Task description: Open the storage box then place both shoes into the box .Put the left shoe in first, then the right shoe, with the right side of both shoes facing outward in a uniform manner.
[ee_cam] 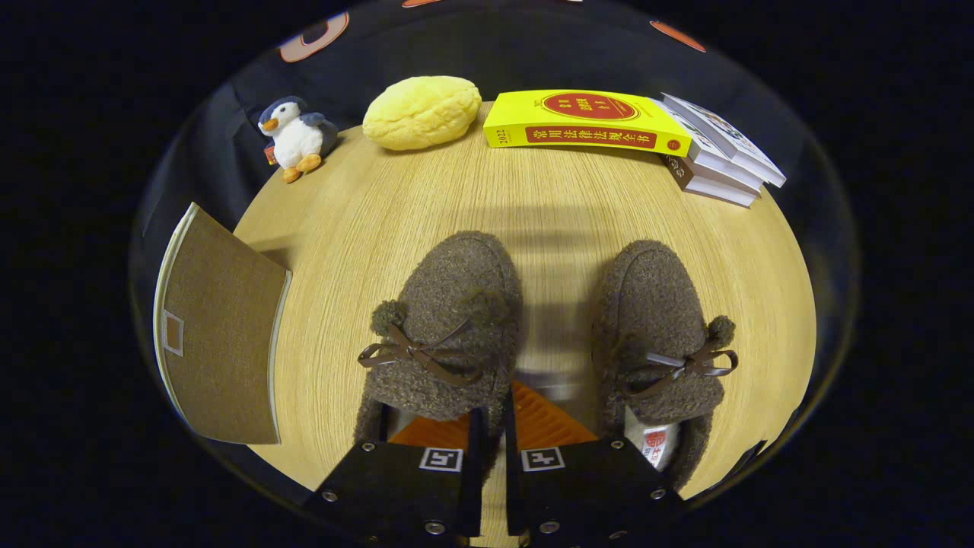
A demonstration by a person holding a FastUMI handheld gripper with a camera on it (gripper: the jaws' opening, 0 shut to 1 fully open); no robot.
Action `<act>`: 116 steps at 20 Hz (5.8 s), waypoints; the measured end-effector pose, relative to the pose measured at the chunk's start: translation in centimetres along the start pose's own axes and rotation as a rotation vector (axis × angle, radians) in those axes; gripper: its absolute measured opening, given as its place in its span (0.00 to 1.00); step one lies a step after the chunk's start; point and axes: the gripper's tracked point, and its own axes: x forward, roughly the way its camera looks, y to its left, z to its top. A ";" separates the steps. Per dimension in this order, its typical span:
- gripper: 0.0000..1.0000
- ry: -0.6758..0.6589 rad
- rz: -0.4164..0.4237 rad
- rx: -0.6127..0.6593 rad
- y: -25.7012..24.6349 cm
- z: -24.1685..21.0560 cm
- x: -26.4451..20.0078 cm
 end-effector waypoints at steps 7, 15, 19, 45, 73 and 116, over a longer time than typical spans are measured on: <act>0.02 -0.004 0.018 0.062 0.6 1.2 -2.4; 0.02 -0.095 0.098 0.162 5.4 4.7 -8.6; 0.02 -0.126 0.146 0.190 9.3 6.8 -12.1; 0.03 0.049 0.218 0.044 35.9 4.0 -7.7; 0.98 -0.057 0.457 -0.077 28.6 5.4 -16.7; 0.04 -0.132 0.126 0.163 -0.7 5.0 -10.8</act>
